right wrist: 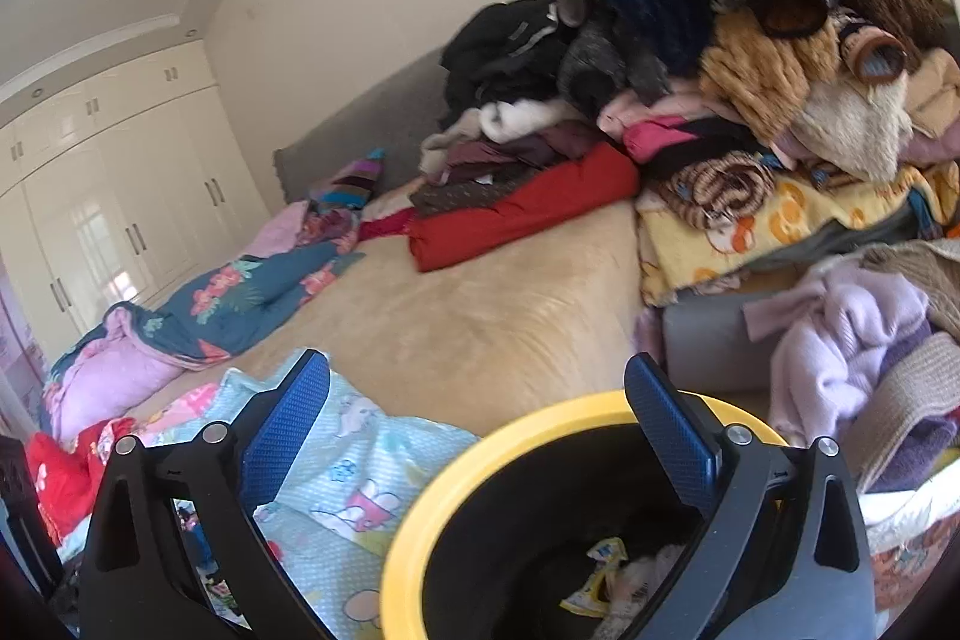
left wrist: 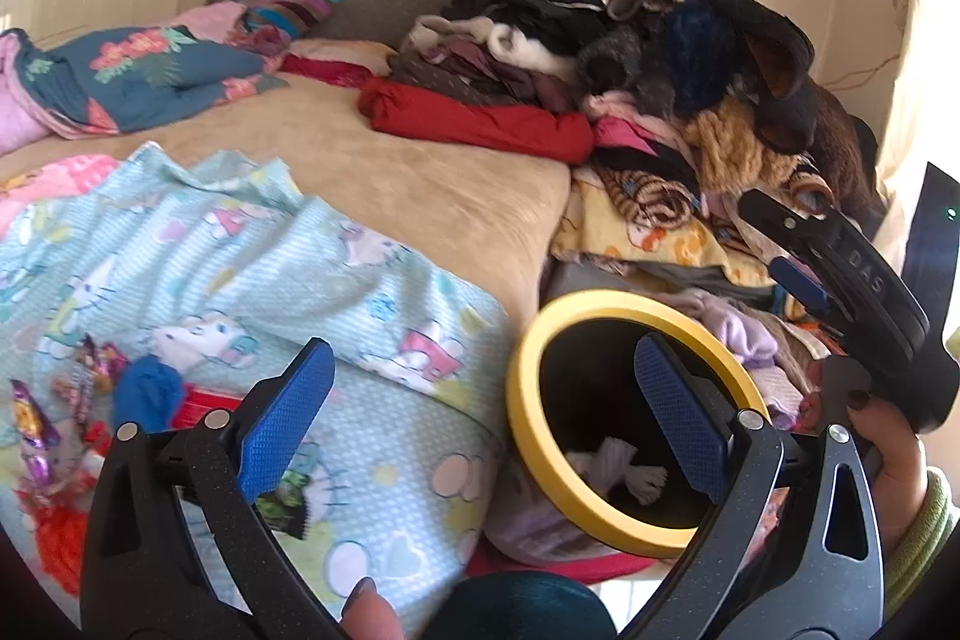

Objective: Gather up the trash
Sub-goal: 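Move both tools back over the remaining wrappers and red bag on the bed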

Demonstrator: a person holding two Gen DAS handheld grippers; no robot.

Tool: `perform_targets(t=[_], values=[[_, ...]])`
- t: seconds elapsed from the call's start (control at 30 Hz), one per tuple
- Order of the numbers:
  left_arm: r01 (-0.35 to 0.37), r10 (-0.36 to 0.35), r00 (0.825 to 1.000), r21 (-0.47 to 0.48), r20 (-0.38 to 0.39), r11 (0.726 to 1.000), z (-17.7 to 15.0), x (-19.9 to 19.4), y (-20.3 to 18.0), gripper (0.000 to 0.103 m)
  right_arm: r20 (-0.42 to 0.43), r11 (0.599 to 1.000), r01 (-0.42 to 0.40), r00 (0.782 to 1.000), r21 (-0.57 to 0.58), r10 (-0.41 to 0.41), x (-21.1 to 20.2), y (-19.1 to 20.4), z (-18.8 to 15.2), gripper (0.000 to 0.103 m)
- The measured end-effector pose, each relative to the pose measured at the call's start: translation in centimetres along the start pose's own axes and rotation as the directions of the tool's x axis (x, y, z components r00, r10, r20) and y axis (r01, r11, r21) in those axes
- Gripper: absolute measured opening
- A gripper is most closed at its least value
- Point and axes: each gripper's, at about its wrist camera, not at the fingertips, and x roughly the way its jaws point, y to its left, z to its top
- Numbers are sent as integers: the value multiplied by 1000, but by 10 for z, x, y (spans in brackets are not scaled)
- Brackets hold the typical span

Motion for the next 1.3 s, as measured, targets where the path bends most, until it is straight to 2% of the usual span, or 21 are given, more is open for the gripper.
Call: perform_targets(t=[0.13, 0.57, 0.93, 1.3], values=[[-31, 31, 999, -17, 29, 999, 4, -11, 14, 92, 18, 999, -27, 999, -19, 27, -4, 13, 0, 96], [-120, 128, 988, -93, 89, 988, 15, -43, 64, 92, -9, 985, -125, 992, -121, 125, -3, 71, -20, 96], [-198, 214, 969, -134, 122, 971, 19, -65, 106, 92, -87, 945, -233, 972, -228, 219, -2, 124, -46, 96], [-247, 275, 953, -197, 130, 949, 18, -84, 147, 92, -177, 906, -315, 946, -283, 273, 4, 162, -68, 96]])
